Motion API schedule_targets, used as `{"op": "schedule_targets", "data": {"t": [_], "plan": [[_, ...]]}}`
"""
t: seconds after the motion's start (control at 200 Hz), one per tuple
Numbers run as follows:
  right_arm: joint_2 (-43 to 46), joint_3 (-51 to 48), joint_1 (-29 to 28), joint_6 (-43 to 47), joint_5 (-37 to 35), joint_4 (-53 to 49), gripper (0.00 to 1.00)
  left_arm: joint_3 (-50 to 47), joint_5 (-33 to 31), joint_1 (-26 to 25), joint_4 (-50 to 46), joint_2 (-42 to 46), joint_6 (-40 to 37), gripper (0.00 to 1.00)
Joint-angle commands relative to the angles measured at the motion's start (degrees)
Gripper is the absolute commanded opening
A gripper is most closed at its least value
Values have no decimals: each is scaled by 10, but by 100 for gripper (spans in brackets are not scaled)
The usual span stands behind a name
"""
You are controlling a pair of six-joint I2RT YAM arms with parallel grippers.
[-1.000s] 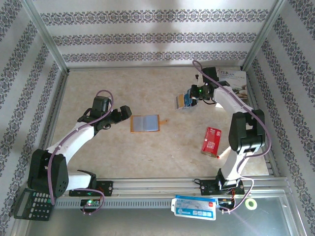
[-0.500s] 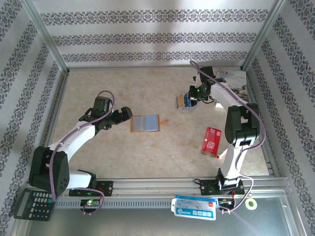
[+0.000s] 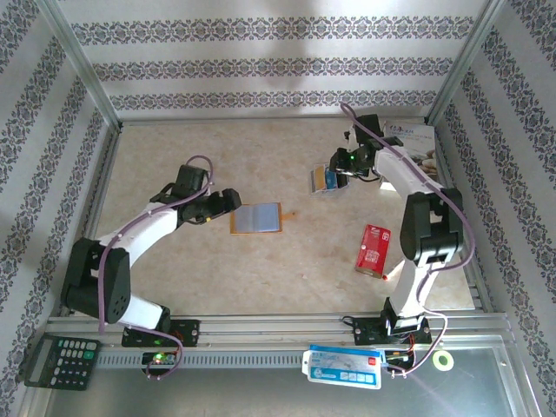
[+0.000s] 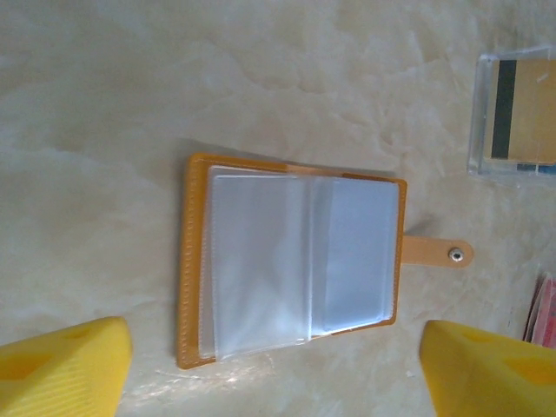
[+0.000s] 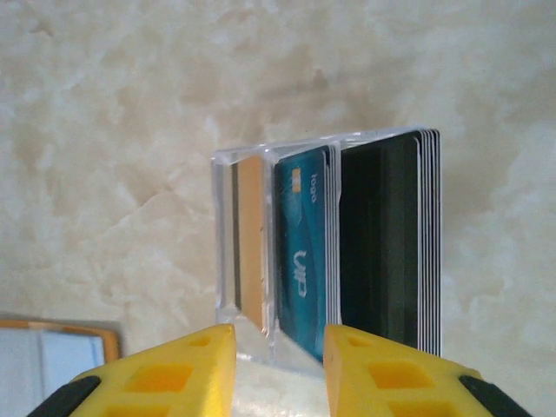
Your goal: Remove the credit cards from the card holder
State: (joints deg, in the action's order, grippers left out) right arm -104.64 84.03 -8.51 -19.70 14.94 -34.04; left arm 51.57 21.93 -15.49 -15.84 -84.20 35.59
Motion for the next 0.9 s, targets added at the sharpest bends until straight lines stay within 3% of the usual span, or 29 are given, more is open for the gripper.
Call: {"op": "schedule_targets", "data": {"t": [0.0,0.25,0.515,0.899], "plan": [[55,-40,-36,-34,-9,22,33,25,-17,-23,-34,-27,-10,78],[70,-115,-158,-119,8,87,36,57,-79,-42,-60,-90,10,56],[4,-118,-252,-191,40,155,36,65,-62,-45,-45,-134,20,35],[-85,-103,-283,-216,30,171,38,69,-37,-49,-33,-183,21,27]]}}
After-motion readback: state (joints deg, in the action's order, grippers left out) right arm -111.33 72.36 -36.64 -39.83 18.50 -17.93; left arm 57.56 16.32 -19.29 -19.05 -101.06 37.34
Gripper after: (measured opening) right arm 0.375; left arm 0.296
